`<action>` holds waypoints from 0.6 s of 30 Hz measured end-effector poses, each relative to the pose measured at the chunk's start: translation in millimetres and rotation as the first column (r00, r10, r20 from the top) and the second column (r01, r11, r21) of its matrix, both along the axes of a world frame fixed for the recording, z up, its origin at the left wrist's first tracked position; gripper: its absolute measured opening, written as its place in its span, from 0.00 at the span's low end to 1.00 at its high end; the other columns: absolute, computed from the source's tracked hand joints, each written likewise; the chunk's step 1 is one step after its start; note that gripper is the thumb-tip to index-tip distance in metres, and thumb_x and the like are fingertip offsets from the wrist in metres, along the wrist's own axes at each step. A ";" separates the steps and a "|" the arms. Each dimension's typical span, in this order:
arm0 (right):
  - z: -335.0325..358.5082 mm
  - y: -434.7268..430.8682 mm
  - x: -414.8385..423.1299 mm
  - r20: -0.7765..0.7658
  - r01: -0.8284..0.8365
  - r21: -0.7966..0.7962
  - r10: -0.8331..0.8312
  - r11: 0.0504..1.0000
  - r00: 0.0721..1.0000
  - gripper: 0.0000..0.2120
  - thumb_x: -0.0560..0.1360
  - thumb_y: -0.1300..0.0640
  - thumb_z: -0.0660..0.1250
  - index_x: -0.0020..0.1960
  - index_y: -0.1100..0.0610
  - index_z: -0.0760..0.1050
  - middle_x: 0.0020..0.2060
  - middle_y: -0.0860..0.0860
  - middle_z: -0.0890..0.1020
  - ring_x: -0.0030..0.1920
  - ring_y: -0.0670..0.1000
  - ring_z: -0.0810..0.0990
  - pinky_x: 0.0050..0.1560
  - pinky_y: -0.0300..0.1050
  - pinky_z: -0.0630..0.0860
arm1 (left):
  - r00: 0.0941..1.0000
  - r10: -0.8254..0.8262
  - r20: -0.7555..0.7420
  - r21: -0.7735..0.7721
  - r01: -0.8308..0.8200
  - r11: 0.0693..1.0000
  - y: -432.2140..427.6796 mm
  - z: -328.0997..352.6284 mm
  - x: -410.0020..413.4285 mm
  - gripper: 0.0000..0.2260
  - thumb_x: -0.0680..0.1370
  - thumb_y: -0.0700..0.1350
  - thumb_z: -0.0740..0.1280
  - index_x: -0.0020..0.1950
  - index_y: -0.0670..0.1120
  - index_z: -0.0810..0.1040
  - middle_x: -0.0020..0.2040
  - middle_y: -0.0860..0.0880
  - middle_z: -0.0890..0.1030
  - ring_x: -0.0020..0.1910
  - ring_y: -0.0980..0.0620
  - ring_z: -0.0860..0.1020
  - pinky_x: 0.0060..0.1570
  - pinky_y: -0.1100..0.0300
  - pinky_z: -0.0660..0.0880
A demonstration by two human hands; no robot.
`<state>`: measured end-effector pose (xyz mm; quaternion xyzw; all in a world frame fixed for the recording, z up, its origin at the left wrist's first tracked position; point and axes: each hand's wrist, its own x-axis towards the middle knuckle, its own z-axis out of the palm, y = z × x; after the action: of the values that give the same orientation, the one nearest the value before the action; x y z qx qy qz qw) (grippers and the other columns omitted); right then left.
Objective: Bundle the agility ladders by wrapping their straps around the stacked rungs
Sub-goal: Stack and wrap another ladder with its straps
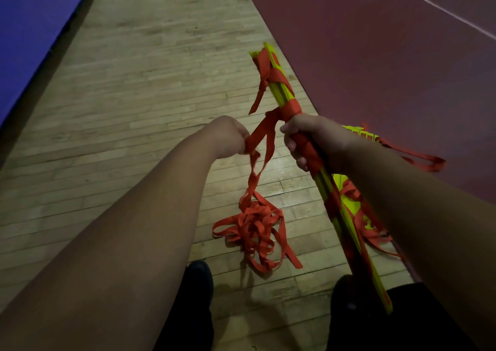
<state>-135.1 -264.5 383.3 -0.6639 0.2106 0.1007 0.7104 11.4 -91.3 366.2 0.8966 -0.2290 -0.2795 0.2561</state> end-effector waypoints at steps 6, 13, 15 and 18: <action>0.3 0.1 0.9 0.015 -0.010 0.020 0.010 1.000 1.000 0.05 0.78 0.55 0.69 0.48 0.56 0.75 0.35 0.52 0.78 0.28 0.51 0.74 0.31 0.43 0.73 | 0.992 -0.027 -0.121 -0.023 0.024 0.999 -5.7 6.7 -6.9 0.21 0.75 0.31 0.66 0.61 0.53 0.81 0.66 0.52 0.83 0.66 0.51 0.81 0.70 0.46 0.77; 1.4 -2.1 0.5 -0.002 -0.015 0.014 0.015 1.000 1.000 0.08 0.78 0.54 0.68 0.43 0.56 0.75 0.33 0.51 0.77 0.28 0.51 0.73 0.32 0.41 0.72 | 0.958 -0.117 -0.263 -0.382 0.008 0.924 -12.8 1.7 -5.6 0.25 0.70 0.49 0.81 0.66 0.50 0.84 0.59 0.51 0.88 0.61 0.52 0.86 0.72 0.48 0.77; 1.7 -2.1 0.6 -0.006 -0.020 -0.008 0.020 1.000 1.000 0.07 0.79 0.54 0.68 0.45 0.56 0.75 0.33 0.51 0.78 0.29 0.51 0.74 0.33 0.43 0.72 | 0.956 -0.120 -0.269 -0.399 0.003 0.917 -12.4 2.0 -6.4 0.13 0.78 0.45 0.78 0.63 0.48 0.86 0.54 0.49 0.90 0.55 0.52 0.88 0.70 0.49 0.78; -0.2 -3.1 1.7 0.005 -0.014 -0.062 0.015 0.998 1.000 0.04 0.80 0.55 0.68 0.51 0.55 0.75 0.35 0.52 0.79 0.30 0.52 0.76 0.35 0.45 0.73 | 0.946 -0.105 -0.306 -0.404 -0.029 0.914 -8.4 4.0 -5.3 0.09 0.81 0.44 0.76 0.61 0.46 0.86 0.40 0.48 0.86 0.42 0.51 0.87 0.64 0.48 0.82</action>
<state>-133.5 -267.6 383.1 -0.6874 0.2068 0.0975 0.6894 6.1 -99.7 370.2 0.7623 -0.2544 -0.3734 0.4634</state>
